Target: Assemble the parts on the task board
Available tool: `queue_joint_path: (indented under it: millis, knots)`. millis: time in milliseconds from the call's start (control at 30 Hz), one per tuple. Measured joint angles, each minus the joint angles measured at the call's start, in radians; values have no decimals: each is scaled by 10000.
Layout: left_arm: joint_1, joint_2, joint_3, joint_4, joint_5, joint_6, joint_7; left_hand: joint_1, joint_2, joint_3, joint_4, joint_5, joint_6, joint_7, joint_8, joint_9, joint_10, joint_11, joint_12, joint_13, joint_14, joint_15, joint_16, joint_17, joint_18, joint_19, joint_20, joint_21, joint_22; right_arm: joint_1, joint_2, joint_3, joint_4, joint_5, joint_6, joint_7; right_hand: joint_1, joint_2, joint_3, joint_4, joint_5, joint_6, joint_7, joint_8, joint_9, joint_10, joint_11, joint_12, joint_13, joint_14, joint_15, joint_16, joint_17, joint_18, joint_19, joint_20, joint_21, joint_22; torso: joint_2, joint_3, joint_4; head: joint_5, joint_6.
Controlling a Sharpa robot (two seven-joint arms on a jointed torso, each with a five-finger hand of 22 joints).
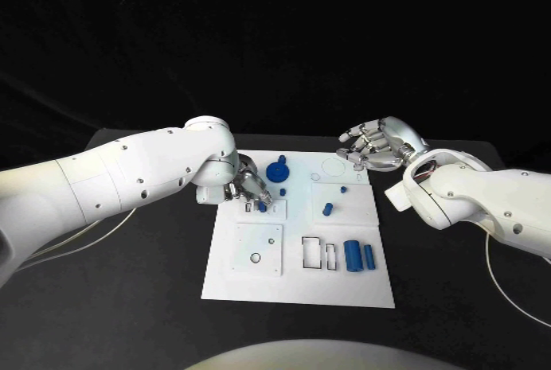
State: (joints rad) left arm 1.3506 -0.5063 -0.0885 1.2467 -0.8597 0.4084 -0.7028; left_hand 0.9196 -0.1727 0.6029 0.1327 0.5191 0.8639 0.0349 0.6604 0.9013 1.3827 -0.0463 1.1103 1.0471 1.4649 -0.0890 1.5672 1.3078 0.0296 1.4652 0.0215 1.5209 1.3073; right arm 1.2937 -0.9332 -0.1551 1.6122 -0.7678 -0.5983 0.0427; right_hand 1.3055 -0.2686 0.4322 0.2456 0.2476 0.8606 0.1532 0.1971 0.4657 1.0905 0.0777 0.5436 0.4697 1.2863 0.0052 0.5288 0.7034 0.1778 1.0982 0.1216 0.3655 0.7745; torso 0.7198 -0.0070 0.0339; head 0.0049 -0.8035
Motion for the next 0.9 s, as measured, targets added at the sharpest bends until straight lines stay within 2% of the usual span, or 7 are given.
queue_joint_path:
  millis: [333,600,733,900]
  knots:
    - [-2,-11,1,10,-13,1,8,-52,-52,-140,139,-54,13,-14,0,3,0,0,0,-1,0,0,0,-1,0,0,0,0,0,-5,-1,0,-1,-4,3,0,0,0,0,0,0,0,0,0,0,0,0,0,0,0,0,0,-2,0,0,0,0,0,-1,-3,2,-8,-6]
    - [-3,-25,2,17,-17,1,16,-184,-105,-430,429,-104,32,-32,-57,34,0,0,0,8,0,0,0,-2,0,0,0,0,0,-12,-3,0,-2,-6,8,4,0,1,0,0,0,0,0,0,-1,0,0,0,-16,0,0,0,19,0,0,0,0,-21,-3,-2,2,-12,-8]
    - [-5,-30,3,20,-19,1,21,-234,-154,-666,666,-329,33,-32,-57,63,1,0,0,21,0,0,0,-2,0,0,0,0,0,-15,-3,0,-5,-7,9,5,1,1,0,0,0,0,0,0,-1,0,0,0,-16,0,0,0,18,0,0,0,1,-21,-4,-2,2,-12,-9]
    - [-7,-34,4,23,-21,0,26,-237,-158,-745,744,-427,35,-35,-57,69,1,0,43,21,0,0,0,-2,0,0,0,0,0,-19,-3,-1,-7,-8,13,7,1,1,0,0,0,0,0,0,-1,0,0,0,-15,0,0,0,18,0,0,0,1,-21,-5,0,2,-12,-9]
